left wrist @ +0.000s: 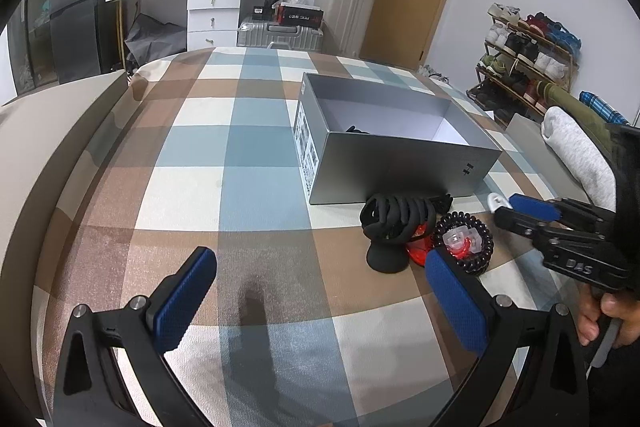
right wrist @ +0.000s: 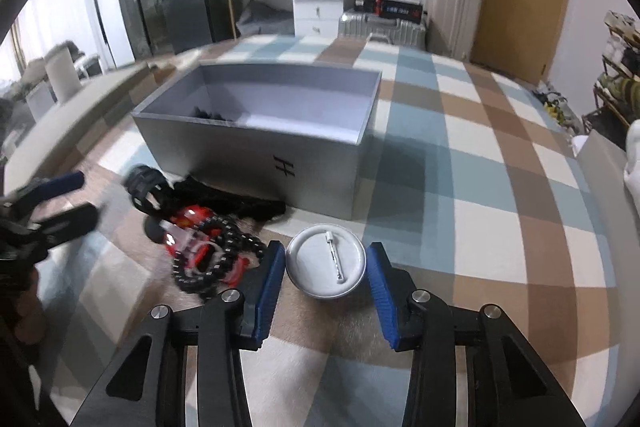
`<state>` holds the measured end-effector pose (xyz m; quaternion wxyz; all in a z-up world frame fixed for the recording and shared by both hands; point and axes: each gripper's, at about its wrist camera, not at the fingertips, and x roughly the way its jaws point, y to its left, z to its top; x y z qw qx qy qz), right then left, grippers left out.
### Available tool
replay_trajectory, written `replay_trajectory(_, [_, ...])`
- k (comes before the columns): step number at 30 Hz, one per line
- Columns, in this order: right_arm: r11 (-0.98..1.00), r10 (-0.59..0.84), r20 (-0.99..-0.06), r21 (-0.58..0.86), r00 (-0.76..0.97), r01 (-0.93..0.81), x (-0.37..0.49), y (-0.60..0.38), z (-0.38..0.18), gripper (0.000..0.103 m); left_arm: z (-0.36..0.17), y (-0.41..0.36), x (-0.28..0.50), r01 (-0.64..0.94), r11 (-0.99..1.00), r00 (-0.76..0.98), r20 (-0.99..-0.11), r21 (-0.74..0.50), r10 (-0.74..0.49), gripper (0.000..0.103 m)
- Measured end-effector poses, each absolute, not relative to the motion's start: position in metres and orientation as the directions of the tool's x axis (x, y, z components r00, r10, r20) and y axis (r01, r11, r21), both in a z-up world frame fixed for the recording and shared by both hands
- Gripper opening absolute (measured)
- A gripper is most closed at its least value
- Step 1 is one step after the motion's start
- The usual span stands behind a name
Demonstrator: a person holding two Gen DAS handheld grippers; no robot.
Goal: Organize jewelry
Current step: 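Grasp another black claw clip with the left tool while the right tool holds the lid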
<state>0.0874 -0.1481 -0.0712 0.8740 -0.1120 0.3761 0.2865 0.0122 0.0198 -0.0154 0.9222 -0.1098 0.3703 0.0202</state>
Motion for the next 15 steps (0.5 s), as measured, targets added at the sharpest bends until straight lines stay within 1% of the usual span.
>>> replay_trajectory(15, [0.768,0.537,-0.630,0.090,0.561,-0.634,0.070,-0.150,-0.047,0.041,-0.016,0.019,0.013,-0.126,0.975,0.723,-0.690,-0.183,-0.036,0.102])
